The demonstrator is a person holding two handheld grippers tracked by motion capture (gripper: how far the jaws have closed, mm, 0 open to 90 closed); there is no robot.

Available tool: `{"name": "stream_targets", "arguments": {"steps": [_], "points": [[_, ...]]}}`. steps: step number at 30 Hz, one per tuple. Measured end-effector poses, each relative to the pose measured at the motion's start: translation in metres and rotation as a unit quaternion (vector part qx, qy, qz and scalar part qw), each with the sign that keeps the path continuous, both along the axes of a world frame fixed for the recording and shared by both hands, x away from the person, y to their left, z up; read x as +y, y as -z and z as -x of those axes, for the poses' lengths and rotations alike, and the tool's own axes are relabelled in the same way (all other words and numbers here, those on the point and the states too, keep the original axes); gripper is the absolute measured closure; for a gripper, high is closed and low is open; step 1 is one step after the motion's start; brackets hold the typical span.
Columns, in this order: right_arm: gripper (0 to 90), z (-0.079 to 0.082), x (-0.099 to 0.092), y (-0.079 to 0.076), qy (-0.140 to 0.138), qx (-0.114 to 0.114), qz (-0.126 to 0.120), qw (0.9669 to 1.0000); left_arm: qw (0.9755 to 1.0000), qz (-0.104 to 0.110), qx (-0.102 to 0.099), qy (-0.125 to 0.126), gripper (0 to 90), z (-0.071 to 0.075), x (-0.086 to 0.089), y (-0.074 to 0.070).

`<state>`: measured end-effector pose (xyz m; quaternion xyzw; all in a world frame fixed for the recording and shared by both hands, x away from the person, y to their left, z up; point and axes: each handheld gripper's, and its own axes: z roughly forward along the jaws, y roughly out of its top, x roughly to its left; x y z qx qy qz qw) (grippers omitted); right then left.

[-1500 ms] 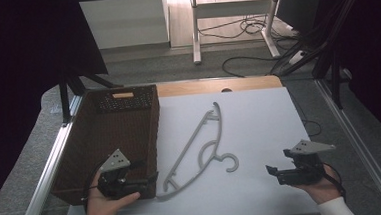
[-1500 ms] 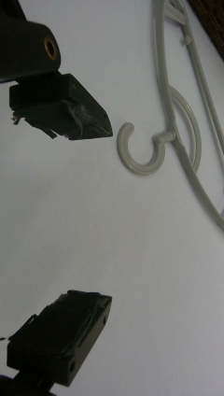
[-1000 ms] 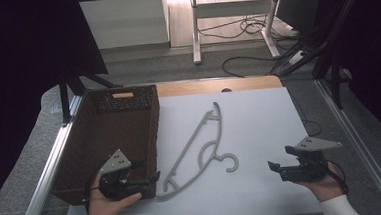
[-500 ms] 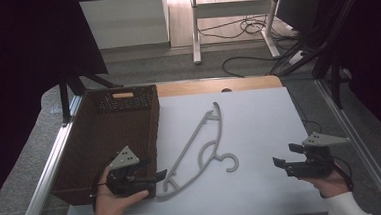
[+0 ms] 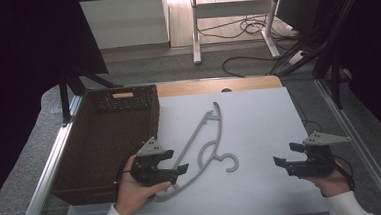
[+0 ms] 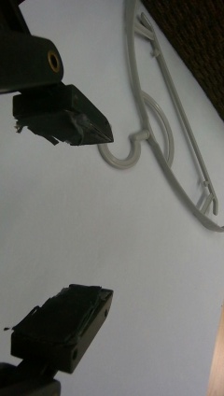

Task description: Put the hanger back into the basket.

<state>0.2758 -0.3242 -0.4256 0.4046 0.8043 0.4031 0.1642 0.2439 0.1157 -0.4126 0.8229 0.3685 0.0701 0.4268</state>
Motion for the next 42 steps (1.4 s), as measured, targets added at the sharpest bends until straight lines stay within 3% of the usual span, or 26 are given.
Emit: {"name": "stream_targets", "arguments": {"steps": [9, 14, 20, 30, 39, 42], "points": [[21.9, 0.005, -0.003, -0.001, 0.005, -0.002, 0.002, 1.0000, 0.9994, -0.022, 0.010, 0.023, 32.4, -0.011, -0.024, 0.008], [22.1, 0.007, -0.003, -0.001, 0.007, 0.000, 0.002, 1.0000, 0.9984, -0.027, 0.031, 0.038, 33.1, -0.017, -0.042, 0.016], [22.4, 0.006, -0.004, 0.001, 0.003, 0.001, 0.003, 1.0000, 0.9962, -0.053, 0.055, 0.042, 36.4, -0.028, -0.060, 0.030], [22.9, 0.004, -0.005, 0.004, 0.005, 0.007, 0.008, 0.9999, 0.9935, -0.078, 0.075, 0.035, 38.6, -0.038, -0.068, 0.046], [23.2, 0.004, -0.004, 0.006, 0.005, 0.010, 0.012, 0.9999, 0.9892, -0.097, 0.106, 0.029, 39.7, -0.047, -0.071, 0.062], [23.3, 0.004, -0.004, 0.007, 0.003, 0.010, 0.014, 0.9999, 0.9884, -0.104, 0.108, 0.028, 41.3, -0.047, -0.073, 0.065]]}}
